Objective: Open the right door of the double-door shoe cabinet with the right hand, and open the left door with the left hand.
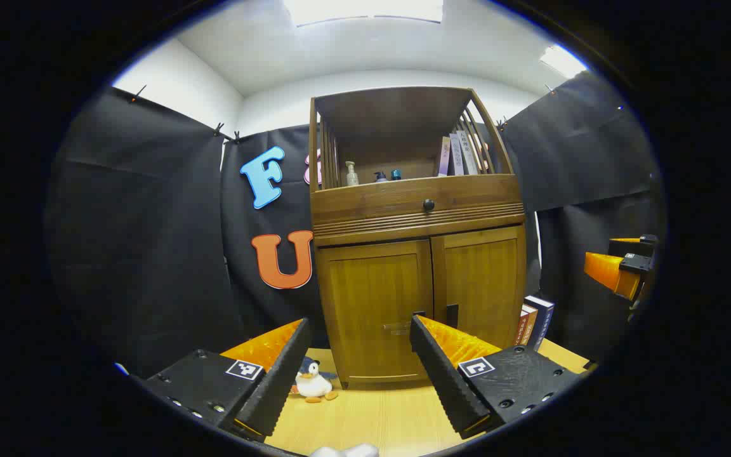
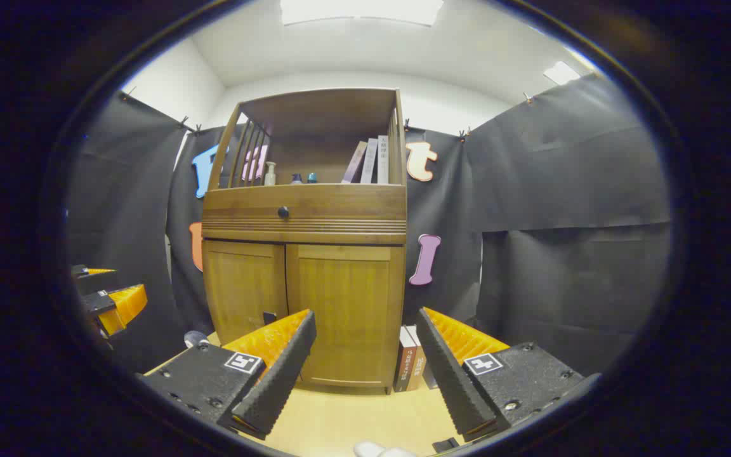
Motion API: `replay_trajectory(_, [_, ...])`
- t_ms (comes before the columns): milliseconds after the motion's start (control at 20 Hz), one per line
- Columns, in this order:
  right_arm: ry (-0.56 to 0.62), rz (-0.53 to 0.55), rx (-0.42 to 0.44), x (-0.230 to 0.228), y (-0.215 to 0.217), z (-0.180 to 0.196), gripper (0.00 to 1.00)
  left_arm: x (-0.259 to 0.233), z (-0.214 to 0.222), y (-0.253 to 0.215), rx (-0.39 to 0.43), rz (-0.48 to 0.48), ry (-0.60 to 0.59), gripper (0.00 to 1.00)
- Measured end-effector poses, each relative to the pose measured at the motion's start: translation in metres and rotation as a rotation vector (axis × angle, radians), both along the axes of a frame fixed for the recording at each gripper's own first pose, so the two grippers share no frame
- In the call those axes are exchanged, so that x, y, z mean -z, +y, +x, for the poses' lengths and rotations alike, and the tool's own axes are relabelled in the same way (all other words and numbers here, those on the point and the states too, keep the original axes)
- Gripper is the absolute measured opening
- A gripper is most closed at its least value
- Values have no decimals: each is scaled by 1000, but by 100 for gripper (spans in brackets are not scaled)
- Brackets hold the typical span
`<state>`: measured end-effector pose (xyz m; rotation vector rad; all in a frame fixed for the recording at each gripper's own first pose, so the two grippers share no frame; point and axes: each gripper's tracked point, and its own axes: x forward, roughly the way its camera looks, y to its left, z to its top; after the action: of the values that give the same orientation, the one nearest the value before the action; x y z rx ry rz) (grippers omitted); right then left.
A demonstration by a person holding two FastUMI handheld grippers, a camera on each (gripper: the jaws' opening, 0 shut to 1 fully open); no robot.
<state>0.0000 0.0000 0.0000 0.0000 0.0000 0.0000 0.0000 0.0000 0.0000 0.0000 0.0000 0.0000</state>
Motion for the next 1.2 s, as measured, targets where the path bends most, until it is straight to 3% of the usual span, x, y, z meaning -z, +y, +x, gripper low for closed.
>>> replay_trajectory(800, [11, -11, -16, -1, 7, 0, 100, -4, -4, 5, -13, -17, 10, 96])
replay_trajectory(1200, [38, -23, -1, 21, 18, 40, 100, 5, -6, 11, -23, -15, 29, 96])
